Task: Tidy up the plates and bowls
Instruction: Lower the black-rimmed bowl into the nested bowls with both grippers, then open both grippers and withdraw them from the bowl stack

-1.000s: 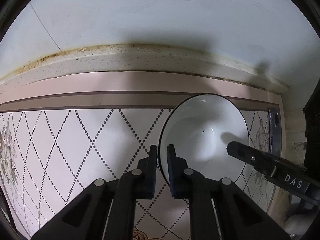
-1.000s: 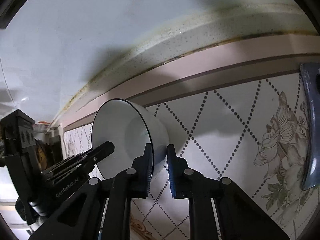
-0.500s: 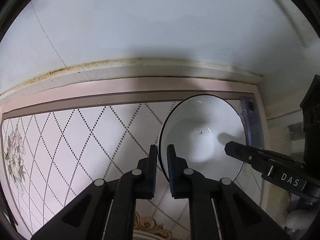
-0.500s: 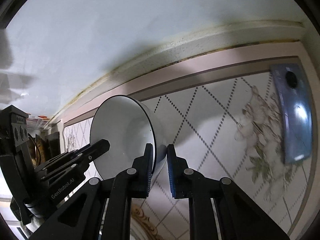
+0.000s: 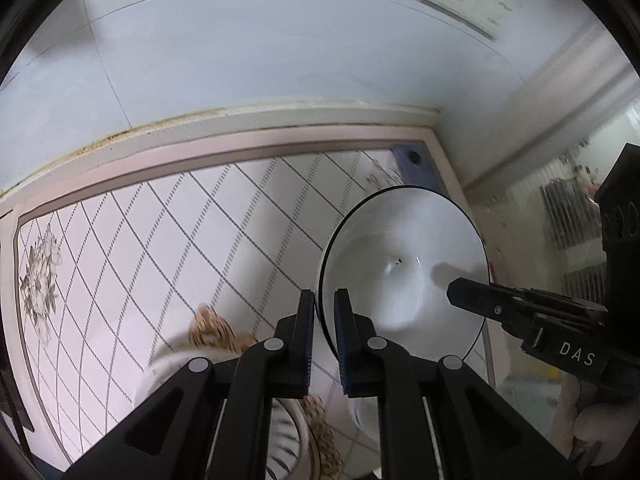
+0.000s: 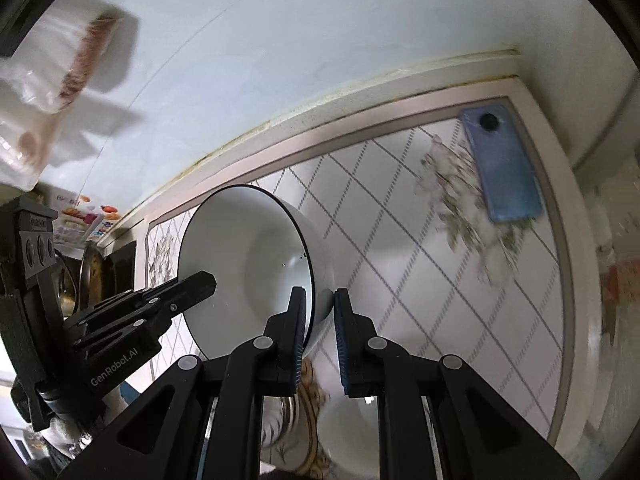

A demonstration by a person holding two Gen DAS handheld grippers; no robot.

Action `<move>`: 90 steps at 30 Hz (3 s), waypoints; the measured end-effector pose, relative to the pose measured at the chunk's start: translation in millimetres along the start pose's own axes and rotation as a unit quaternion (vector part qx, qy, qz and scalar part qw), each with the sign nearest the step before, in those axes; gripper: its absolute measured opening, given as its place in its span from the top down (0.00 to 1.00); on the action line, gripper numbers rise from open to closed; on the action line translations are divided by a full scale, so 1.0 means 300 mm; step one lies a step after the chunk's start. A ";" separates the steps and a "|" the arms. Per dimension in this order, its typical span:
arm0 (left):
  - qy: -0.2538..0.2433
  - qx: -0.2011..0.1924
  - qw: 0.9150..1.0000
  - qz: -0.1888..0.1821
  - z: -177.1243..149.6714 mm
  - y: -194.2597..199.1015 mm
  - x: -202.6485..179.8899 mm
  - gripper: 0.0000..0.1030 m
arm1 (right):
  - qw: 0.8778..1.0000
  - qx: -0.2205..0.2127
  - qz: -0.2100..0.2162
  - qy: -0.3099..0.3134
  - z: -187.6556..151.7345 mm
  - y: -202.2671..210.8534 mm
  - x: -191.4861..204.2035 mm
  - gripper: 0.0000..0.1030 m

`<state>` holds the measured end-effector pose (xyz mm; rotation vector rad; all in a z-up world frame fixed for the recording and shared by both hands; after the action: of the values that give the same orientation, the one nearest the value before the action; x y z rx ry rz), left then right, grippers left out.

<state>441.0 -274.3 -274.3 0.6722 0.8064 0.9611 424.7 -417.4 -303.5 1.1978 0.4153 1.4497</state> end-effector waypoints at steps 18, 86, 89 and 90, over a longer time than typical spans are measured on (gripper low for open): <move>-0.040 0.031 0.999 -0.020 -0.277 0.047 -0.162 0.92 | 0.999 0.008 -0.016 -0.037 -0.372 0.217 -0.171 0.85; -0.075 -0.063 0.995 -0.019 -0.258 0.478 -0.171 0.43 | 0.991 -0.096 -0.094 0.027 -0.447 0.626 -0.031 0.14; -0.073 -0.069 0.995 -0.029 -0.258 0.508 -0.192 0.27 | 0.989 -0.105 -0.097 0.030 -0.451 0.663 -0.018 0.13; -0.074 -0.071 0.994 -0.030 -0.257 0.513 -0.197 0.17 | 0.989 -0.108 -0.098 0.030 -0.453 0.674 -0.014 0.13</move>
<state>289.4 -251.6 -176.5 0.5847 0.6193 0.8937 204.7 -429.3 -199.7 0.9159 0.3958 1.3263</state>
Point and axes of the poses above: each gripper's, at about its wrist camera, not at the fingertips, and y roughly against the way its jaws point, x to its left, z to its top, the point moved 9 cm from there along -y, roughly the way its jaws point, and after that the axes turned 15 degrees about -x, right-handed, at the moved point
